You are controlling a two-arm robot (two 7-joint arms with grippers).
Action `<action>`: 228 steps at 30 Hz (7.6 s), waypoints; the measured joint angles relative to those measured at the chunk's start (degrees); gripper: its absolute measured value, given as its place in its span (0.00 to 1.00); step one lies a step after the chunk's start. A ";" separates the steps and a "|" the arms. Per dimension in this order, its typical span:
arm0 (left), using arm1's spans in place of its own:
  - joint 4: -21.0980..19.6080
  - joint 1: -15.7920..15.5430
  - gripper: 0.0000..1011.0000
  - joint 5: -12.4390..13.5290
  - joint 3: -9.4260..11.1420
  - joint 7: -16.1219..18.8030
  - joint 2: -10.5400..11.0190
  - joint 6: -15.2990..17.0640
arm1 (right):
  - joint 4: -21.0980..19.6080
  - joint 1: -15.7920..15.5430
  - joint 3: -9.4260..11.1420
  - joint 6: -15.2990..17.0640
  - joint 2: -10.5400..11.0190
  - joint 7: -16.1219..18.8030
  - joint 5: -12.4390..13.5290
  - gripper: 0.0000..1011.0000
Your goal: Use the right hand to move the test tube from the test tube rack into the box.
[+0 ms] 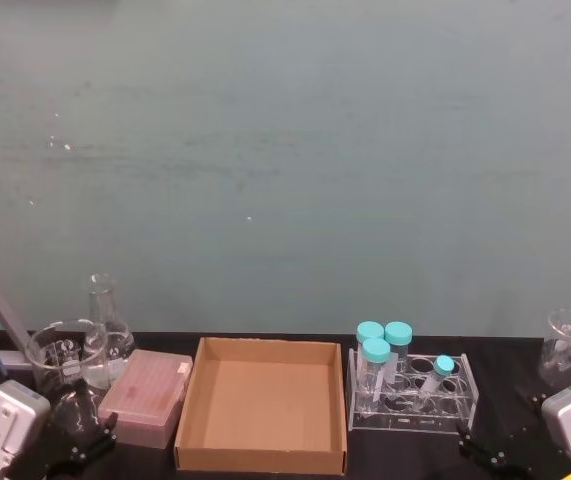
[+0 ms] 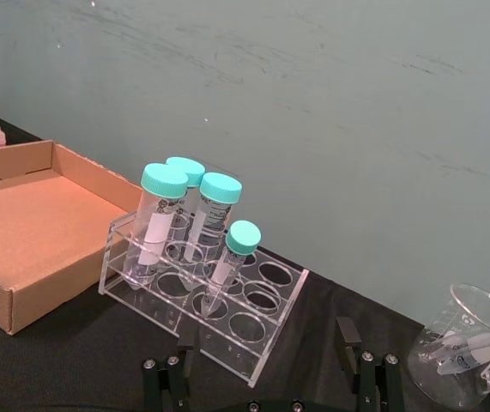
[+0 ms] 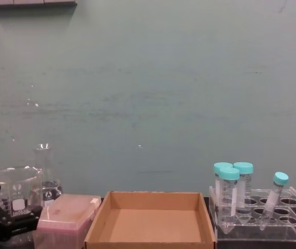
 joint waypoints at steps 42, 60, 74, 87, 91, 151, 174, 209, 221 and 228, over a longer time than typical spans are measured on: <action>0.00 0.00 0.99 0.00 0.00 0.00 0.00 0.00 | 1.68 2.09 3.37 0.57 -3.19 7.66 5.27 0.99; 0.00 0.00 0.99 0.00 0.00 0.00 0.00 0.00 | 9.17 7.53 3.90 0.68 -9.53 9.60 3.77 0.99; 0.00 0.00 0.99 0.00 0.00 0.00 0.00 0.00 | 14.85 10.82 4.37 -0.74 -13.16 11.12 1.60 0.99; 0.00 0.00 0.99 0.00 0.00 0.00 0.00 0.00 | 18.98 12.56 5.06 -1.50 -15.33 12.27 -0.31 0.99; 0.00 0.01 0.99 0.00 0.00 0.00 0.00 0.00 | 19.75 12.85 5.44 -2.02 -15.71 12.66 -0.72 0.99; 0.00 0.00 0.99 0.00 0.00 0.00 0.00 0.00 | 18.58 11.85 7.73 -5.28 -17.01 12.63 -2.87 0.21; 0.00 0.00 0.99 0.00 0.00 0.00 0.00 0.00 | 4.60 12.92 12.29 -0.28 -17.60 19.26 0.64 0.21; 0.00 0.00 0.99 0.00 0.00 0.00 0.00 -0.01 | 23.95 27.97 2.14 6.44 -29.11 23.78 -2.86 0.35; 0.00 0.00 0.99 0.00 0.00 0.00 0.00 0.00 | 23.68 27.85 2.28 6.36 -28.97 23.81 -2.69 0.73; 0.00 0.00 0.99 0.00 0.00 0.00 0.00 -0.01 | 23.62 27.81 2.32 6.31 -28.94 23.81 -2.64 0.92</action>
